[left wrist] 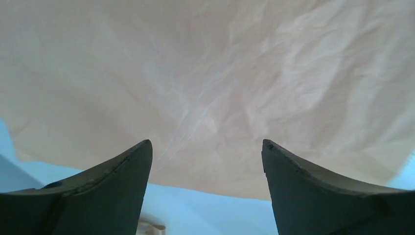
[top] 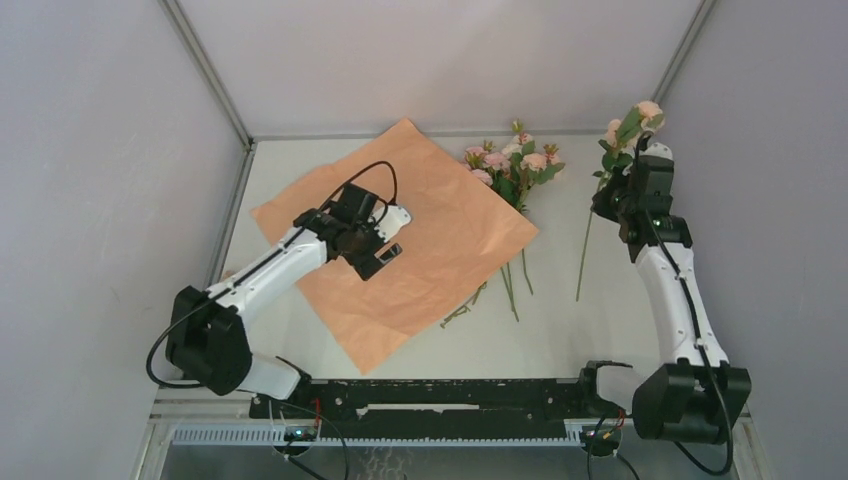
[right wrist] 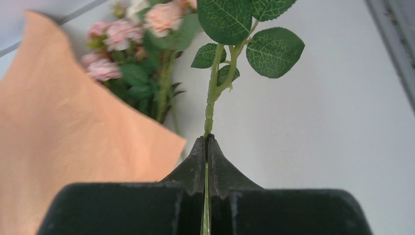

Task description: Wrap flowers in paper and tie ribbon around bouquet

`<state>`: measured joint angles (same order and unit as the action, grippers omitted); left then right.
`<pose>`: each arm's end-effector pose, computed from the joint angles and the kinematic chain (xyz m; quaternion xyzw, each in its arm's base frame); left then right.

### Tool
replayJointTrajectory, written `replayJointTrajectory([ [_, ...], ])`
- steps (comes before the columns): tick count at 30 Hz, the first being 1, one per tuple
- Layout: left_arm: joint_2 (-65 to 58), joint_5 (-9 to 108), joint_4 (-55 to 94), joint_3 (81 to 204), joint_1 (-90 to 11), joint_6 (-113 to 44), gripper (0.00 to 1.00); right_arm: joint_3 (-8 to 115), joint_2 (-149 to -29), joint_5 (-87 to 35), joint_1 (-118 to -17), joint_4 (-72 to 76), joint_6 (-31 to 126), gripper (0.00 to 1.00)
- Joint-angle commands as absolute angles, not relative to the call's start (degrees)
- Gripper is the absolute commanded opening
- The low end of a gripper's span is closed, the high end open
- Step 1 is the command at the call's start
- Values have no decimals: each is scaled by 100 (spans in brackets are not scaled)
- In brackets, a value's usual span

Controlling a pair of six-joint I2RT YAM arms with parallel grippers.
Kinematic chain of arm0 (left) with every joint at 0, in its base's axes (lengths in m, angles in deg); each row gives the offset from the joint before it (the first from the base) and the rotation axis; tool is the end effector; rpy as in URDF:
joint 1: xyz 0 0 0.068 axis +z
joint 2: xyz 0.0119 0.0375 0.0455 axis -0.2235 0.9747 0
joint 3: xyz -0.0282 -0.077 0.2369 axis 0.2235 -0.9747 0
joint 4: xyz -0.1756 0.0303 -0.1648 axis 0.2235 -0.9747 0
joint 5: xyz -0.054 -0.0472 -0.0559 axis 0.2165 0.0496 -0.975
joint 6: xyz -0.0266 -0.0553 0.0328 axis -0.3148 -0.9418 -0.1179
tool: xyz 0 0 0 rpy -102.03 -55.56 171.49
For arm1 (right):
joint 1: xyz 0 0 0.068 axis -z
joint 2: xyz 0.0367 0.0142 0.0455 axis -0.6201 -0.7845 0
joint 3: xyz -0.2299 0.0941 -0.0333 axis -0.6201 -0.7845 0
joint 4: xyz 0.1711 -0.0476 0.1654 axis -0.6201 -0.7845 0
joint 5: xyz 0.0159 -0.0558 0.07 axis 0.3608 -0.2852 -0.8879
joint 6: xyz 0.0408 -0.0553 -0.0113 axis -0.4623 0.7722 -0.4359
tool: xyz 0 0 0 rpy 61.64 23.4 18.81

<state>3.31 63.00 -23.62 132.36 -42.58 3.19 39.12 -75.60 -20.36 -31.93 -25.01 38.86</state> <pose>0.2478 -0.1354 0.2139 0.4437 0.8613 0.0351 0.2452 0.2650 -0.0280 0.2988 0.1612 0.8685 0.0510 0.4660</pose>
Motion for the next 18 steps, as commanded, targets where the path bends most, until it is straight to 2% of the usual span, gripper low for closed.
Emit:
replayJointTrajectory([
  [1,-261,4566,-3052,13940,-4059,-9,90,3868,-6781,-1957,-4238,-1931,3423,0],
  [3,-594,3584,-3153,14171,-3915,-177,99,3667,-6503,-1871,-5159,-1151,3030,0],
  [7,-1451,2248,-2164,14007,-3851,-1083,100,3414,-6791,-1222,-6979,857,2487,0],
  [11,-1988,1757,-1139,13625,-3839,-2145,100,3441,-7451,-726,-8229,2206,2269,0],
  [18,-1848,1495,27,13227,-3562,-3377,100,3515,-8253,17,-9049,3273,2118,0],
])
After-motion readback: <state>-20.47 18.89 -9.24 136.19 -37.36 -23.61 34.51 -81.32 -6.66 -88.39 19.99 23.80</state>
